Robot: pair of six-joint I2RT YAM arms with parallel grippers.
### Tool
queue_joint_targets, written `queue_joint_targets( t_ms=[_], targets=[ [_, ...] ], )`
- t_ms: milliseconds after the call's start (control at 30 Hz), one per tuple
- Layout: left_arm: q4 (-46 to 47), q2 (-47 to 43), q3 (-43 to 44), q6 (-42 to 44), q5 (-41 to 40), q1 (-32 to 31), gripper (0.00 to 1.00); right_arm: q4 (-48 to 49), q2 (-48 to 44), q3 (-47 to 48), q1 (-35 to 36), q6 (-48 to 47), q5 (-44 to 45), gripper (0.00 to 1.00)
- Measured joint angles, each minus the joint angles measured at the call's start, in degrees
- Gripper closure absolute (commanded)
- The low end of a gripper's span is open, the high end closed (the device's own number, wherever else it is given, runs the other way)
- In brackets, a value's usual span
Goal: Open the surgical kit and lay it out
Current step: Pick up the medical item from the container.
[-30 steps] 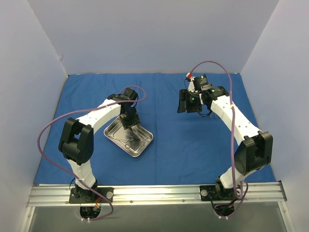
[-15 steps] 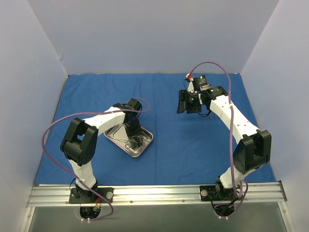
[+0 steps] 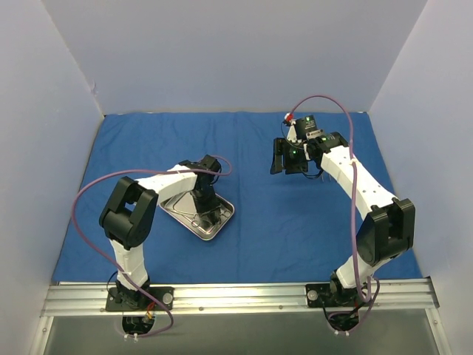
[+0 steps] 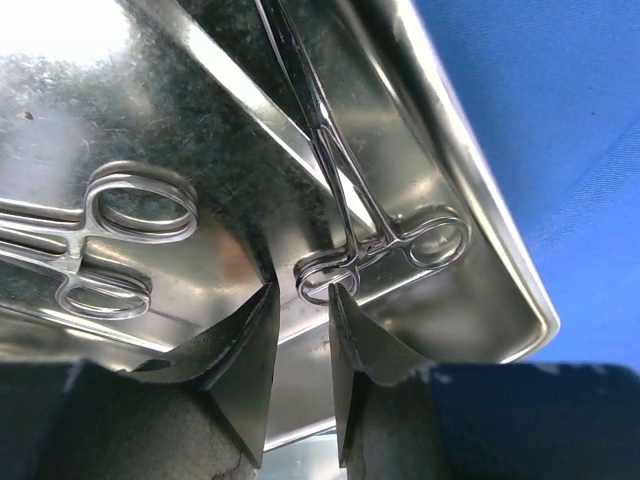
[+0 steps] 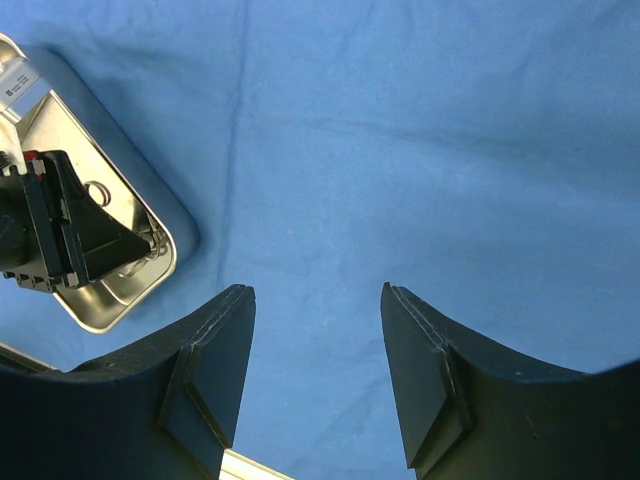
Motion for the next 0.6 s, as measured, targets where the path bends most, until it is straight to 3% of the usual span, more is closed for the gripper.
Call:
queue_joint_targets(
  t_ms=[100,300,400,600],
  targets=[
    [-0.4,0.5,0.5,0.0,-0.1,-0.2,0.65,0.3,0.0,-0.3,0.0,0.0,0.0,0.46],
    [-4.4,3.8,4.3,0.2,-1.4,-1.0,0.78,0.5,0.0,-0.4,0.0,0.0,0.0,0.46],
    [-7.1,5.7,6.7,0.4,-1.7,-1.2,0.91,0.6,0.0,-0.4,0.0,0.0,0.0,0.46],
    [-9.2,6.4,8.1,1.0,-2.6,-1.4,0.98,0.7,0.0,-0.4,0.0,0.0,0.0,0.46]
  ],
)
